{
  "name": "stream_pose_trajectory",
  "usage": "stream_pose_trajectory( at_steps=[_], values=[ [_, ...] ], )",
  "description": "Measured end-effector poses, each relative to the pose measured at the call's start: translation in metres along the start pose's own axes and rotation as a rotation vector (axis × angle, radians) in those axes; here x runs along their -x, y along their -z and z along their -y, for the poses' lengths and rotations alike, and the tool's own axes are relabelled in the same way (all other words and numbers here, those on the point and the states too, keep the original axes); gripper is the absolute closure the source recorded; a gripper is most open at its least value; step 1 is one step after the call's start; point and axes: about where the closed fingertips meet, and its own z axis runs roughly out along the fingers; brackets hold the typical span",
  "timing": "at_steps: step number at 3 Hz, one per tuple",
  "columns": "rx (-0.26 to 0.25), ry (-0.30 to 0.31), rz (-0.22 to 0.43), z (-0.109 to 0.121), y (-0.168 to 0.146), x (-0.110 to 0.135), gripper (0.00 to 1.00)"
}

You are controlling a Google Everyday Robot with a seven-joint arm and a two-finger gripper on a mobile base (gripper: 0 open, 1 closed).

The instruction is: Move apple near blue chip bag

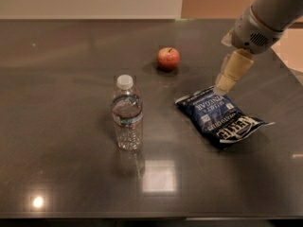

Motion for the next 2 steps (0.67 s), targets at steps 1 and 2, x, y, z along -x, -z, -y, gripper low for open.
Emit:
stream_pose_trajectory(
  at_steps=[1,2],
  values=[
    [-0.034,-0.023,0.054,0.034,-0.029,0.019,0.0],
    [-0.041,-0.064,0.101,0.059,-0.056,0.035,0.0]
  ],
)
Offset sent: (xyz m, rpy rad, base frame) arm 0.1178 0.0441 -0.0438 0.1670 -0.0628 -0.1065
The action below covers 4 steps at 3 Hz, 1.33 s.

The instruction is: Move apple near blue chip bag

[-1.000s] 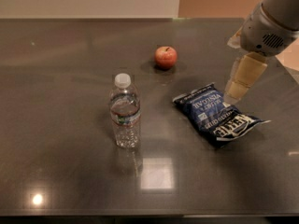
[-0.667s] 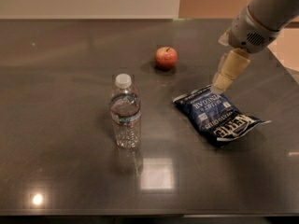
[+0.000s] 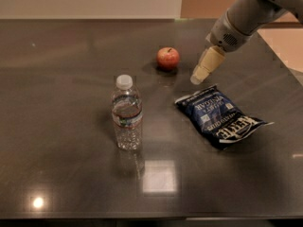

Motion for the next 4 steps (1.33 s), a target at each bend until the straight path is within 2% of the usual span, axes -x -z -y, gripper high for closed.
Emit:
stream_pose_trajectory(
  at_steps=[2,4],
  values=[
    [0.016,-0.071,0.044,0.025,-0.055,0.024,0.0],
    [-0.01,-0.123,0.085,0.043,-0.085,0.041,0.0]
  ],
)
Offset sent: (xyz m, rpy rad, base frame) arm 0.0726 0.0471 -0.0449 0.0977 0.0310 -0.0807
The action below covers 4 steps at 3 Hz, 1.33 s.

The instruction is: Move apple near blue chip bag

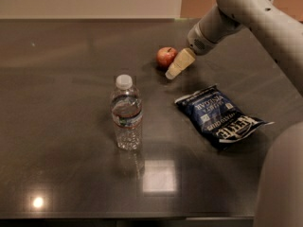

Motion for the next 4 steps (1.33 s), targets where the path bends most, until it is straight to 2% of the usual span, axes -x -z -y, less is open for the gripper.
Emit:
stream_pose_trajectory(
  at_steps=[3,4],
  values=[
    [0.014,-0.008,0.046,0.003,-0.021,0.024,0.0],
    [0.031,-0.008,0.051,0.001,-0.025,0.027,0.18]
  ],
)
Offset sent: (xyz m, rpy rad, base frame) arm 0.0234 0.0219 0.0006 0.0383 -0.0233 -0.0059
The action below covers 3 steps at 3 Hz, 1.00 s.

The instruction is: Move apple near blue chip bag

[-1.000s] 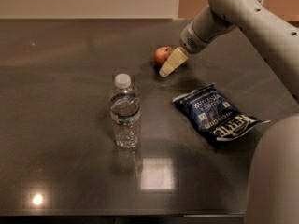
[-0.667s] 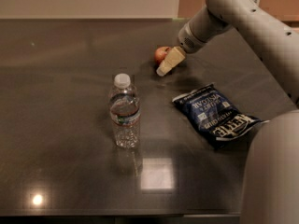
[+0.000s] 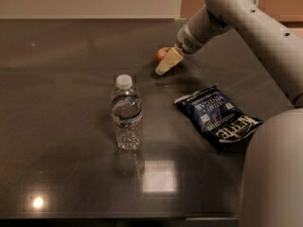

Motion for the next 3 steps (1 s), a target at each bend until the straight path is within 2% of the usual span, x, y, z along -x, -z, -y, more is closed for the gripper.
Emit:
stream_pose_trajectory(
  at_steps=[2,3],
  values=[
    [0.048,0.018,0.023,-0.009,0.013,0.0,0.65],
    [0.073,0.043,0.013,-0.021,0.036,-0.008,0.87]
  ],
)
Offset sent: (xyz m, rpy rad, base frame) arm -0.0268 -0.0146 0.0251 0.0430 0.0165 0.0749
